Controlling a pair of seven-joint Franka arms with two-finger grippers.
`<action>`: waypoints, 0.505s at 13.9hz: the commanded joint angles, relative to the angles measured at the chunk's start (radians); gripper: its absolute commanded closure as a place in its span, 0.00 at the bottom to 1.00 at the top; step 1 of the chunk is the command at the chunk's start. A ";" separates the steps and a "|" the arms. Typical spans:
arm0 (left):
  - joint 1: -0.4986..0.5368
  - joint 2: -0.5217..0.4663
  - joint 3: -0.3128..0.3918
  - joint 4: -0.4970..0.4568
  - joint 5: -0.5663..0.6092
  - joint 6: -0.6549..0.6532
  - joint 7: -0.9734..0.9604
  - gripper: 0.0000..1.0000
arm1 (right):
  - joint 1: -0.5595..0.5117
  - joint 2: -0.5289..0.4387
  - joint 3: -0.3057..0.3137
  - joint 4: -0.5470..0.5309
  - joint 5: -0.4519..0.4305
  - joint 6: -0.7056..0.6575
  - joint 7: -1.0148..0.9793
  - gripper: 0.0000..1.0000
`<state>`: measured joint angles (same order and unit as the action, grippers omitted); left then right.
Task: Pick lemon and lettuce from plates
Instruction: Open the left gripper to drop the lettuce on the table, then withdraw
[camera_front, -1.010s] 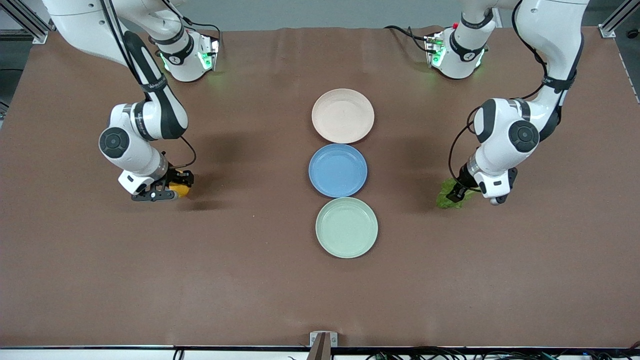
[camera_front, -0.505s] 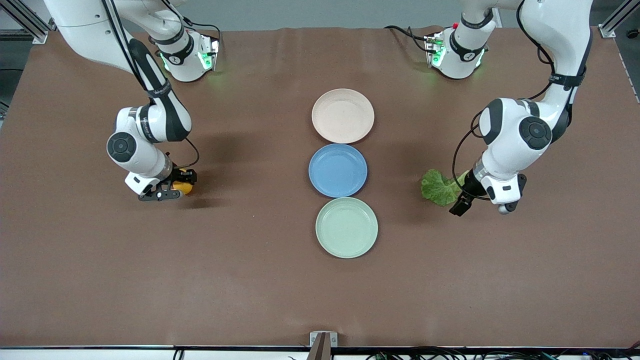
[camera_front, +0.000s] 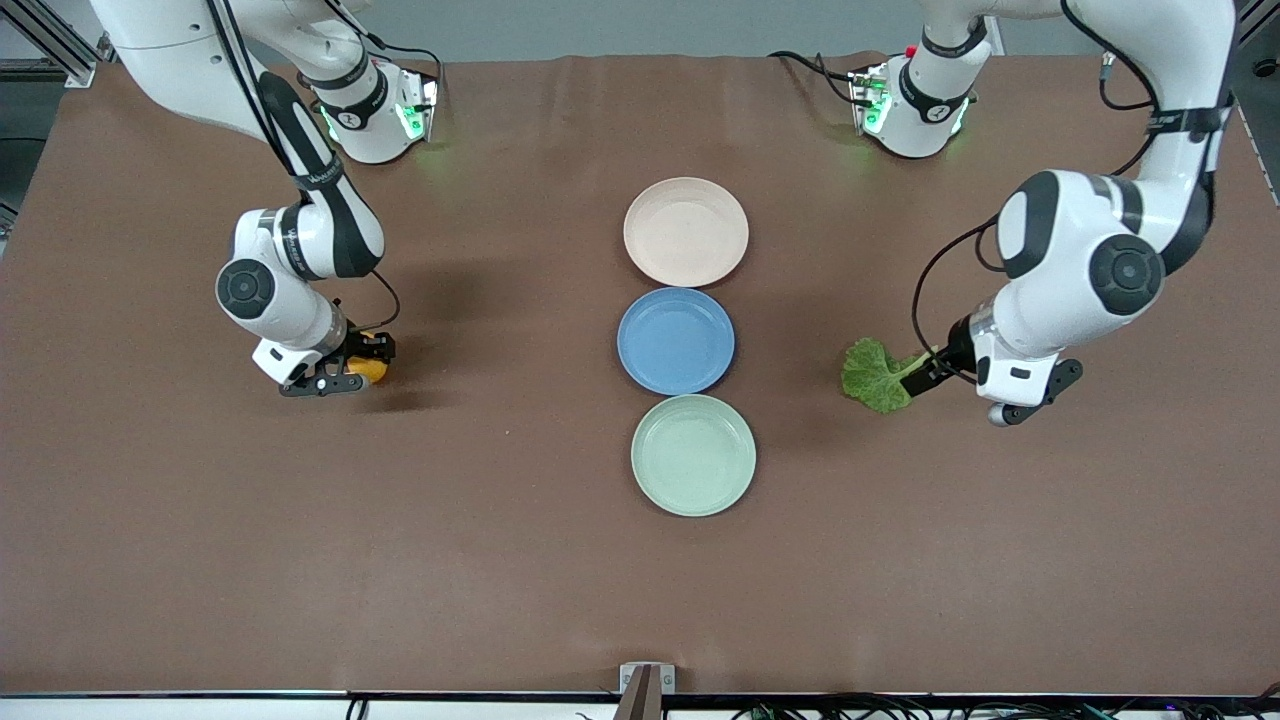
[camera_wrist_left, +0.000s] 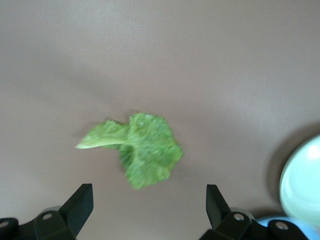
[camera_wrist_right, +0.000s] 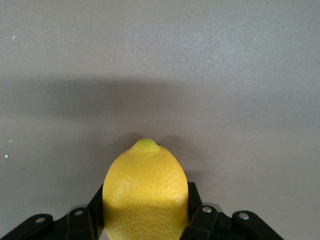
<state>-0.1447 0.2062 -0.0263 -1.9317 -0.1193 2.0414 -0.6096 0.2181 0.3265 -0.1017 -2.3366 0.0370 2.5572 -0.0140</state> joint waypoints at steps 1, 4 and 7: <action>0.077 -0.083 -0.006 0.030 0.013 -0.134 0.204 0.01 | -0.011 -0.015 0.011 -0.035 0.018 0.008 -0.027 0.00; 0.109 -0.166 -0.001 0.030 0.015 -0.227 0.298 0.01 | -0.013 -0.021 0.011 -0.009 0.018 -0.002 -0.024 0.00; 0.119 -0.244 0.000 0.037 0.015 -0.277 0.324 0.01 | -0.014 -0.035 0.010 0.084 0.018 -0.117 -0.024 0.00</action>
<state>-0.0271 0.0238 -0.0224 -1.8866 -0.1193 1.7983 -0.3068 0.2181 0.3211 -0.1010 -2.3108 0.0370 2.5358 -0.0160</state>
